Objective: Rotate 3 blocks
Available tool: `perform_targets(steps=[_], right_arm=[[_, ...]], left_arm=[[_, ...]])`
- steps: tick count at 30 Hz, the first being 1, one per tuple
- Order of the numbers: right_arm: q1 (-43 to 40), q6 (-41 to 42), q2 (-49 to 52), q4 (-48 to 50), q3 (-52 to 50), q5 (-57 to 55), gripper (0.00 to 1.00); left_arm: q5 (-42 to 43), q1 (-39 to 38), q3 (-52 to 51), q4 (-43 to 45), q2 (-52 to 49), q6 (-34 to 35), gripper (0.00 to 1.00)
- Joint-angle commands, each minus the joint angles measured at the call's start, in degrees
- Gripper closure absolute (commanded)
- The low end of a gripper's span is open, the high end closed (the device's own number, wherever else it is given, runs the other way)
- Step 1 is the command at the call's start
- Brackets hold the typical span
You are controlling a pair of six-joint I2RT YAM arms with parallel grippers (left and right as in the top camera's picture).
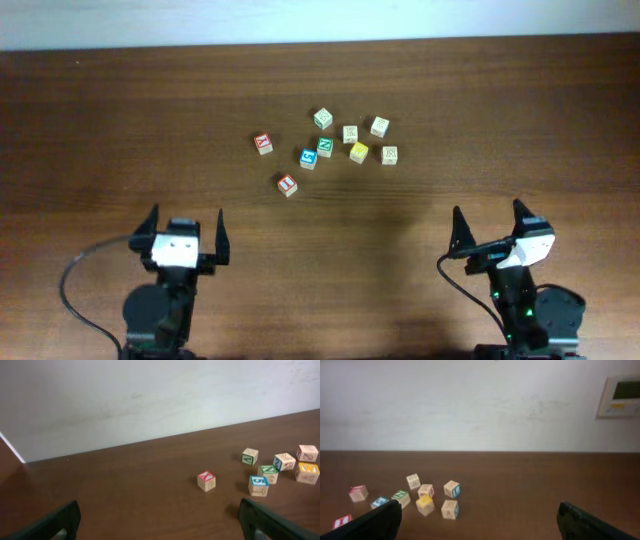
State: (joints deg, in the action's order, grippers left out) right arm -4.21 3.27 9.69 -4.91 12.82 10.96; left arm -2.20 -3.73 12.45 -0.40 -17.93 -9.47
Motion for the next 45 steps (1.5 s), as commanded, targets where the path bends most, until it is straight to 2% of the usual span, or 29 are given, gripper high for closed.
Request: perform_targets(steps=[1,3,7,9,12,15,18,22,23,24,27,28,30,31,33,37,40,42,45], right_arm=[[-0.33,0.79,10.88,-2.97,9.88,2.19,0.01],[-0.33,0.81,17.09,-5.73,15.21,3.8,0.02],[-0.31,-0.09,34.97,-12.74,30.71,8.55,0.02],[-0.26,-0.04,45.53,-16.09,39.34,9.01,0.02],[1.62,-2.38,56.7,-22.71,49.31,9.57,0.02],[5.92,-4.37,68.46,-32.24,60.67,8.7,0.02],[9.55,-4.35,80.39,-40.83,71.12,9.57,0.02],[11.63,-0.68,90.16,-34.36,71.41,15.52,0.01],[12.37,-0.59,92.74,-33.81,71.41,13.31,0.08],[13.25,3.43,95.67,-33.62,71.41,8.85,0.13],[16.02,12.35,102.25,-31.78,71.41,-2.16,0.21],[17.2,14.1,103.89,-30.69,71.41,-5.07,0.23],[19.02,15.32,105.94,-29.57,71.41,-8.59,0.27],[19.74,15.32,106.68,-29.57,71.38,-10.56,0.31],[20.5,15.28,108.41,-29.55,71.36,-13.79,0.44],[20.39,15.28,108.93,-28.41,71.36,-16.61,0.47],[20.65,15.72,109.39,-27.74,71.36,-14.62,0.52],[21.11,17.4,110.75,-27.65,71.34,-14.62,0.53],[21.18,18.71,112.17,-27.63,71.41,-14.43,0.66]], left_arm=[[-0.33,0.15,11.76,0.33,-13.42,-0.94,0.01],[0.46,0.15,17.64,-0.24,-20.24,-0.94,0.01],[4.57,0.15,35.26,-4.52,-40.48,-0.94,0.01],[7.39,0.15,50.66,-15.72,-54.58,-0.94,0.01],[7.74,0.15,66.4,-28.26,-66.34,-0.94,0.01],[15.37,0.15,78.16,-39.08,-74.88,-0.94,0.01],[17.46,0.15,79.54,-42.58,-77.68,-0.92,0.01],[17.7,0.0,79.54,-45.31,-77.75,-0.87,0.01],[17.0,0.07,79.54,-46.29,-77.75,-0.92,0.01],[16.33,0.15,79.54,-46.69,-77.75,-0.92,0.01],[16.33,0.15,79.52,-47.12,-78.03,-0.2,0.01],[14.12,0.15,79.52,-47.19,-78.75,4.22,0.01],[5.99,0.15,79.52,-48.17,-80.56,15.76,0.05],[5.2,0.15,79.52,-48.35,-81.5,16.98,0.05],[5.18,0.15,79.52,-48.33,-83.06,16.98,0.08],[5.11,0.15,79.52,-48.28,-83.43,16.96,0.06],[5.14,0.15,79.52,-48.28,-83.43,16.96,0.0],[5.14,0.15,79.52,-48.28,-83.43,16.96,0.01],[5.14,0.15,79.52,-48.28,-83.43,16.96,0.01]])
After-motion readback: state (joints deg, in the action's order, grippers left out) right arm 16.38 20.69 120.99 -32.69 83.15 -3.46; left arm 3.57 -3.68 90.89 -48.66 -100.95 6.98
